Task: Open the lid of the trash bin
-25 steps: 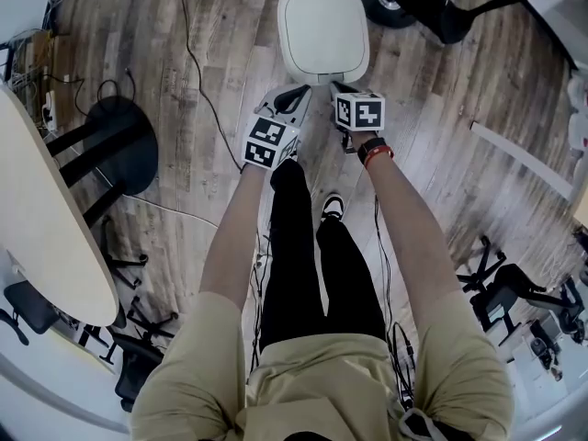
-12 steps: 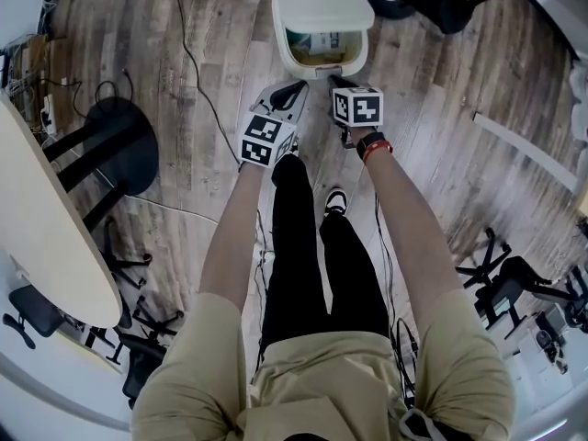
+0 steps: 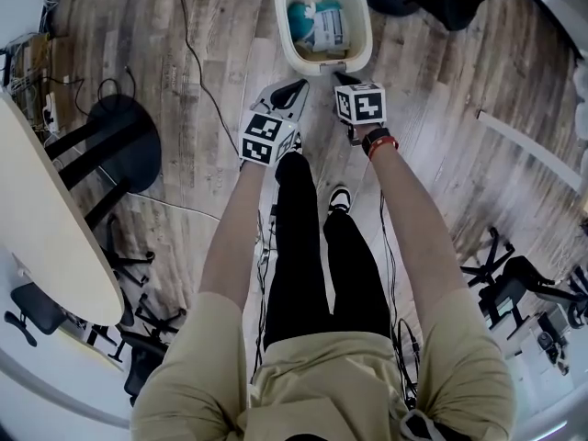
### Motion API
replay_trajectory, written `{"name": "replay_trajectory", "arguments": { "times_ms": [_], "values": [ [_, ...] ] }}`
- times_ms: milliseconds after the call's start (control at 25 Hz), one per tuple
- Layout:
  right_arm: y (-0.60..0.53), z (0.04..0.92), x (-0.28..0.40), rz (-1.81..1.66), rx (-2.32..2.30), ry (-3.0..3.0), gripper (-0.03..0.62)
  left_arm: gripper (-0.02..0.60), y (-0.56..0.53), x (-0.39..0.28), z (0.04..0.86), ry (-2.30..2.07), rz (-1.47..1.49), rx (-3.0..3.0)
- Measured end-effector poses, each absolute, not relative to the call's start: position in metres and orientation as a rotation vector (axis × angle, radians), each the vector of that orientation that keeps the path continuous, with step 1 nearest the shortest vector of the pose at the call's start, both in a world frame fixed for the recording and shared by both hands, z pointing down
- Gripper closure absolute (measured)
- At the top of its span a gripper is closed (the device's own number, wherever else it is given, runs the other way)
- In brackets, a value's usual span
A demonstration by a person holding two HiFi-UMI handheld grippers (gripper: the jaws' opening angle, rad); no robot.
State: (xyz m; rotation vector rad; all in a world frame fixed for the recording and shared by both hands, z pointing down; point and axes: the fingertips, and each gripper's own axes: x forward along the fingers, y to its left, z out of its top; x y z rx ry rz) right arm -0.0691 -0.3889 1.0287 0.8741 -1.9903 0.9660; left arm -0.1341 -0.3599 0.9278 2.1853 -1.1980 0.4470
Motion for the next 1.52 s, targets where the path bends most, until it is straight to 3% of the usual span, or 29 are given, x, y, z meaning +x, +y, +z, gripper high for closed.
{"name": "replay_trajectory", "arguments": {
  "times_ms": [360,1520],
  "values": [
    [-0.383,0.975,-0.054,0.879,0.856,-1.961,0.583,0.557,-0.351,-0.148,0.876,-1.230,0.473,2.166],
    [-0.248,0.559,0.027,0.705,1.067,-2.354,0.583,0.557,-0.196,-0.085,0.540,-1.486,0.320,2.144]
  ]
}}
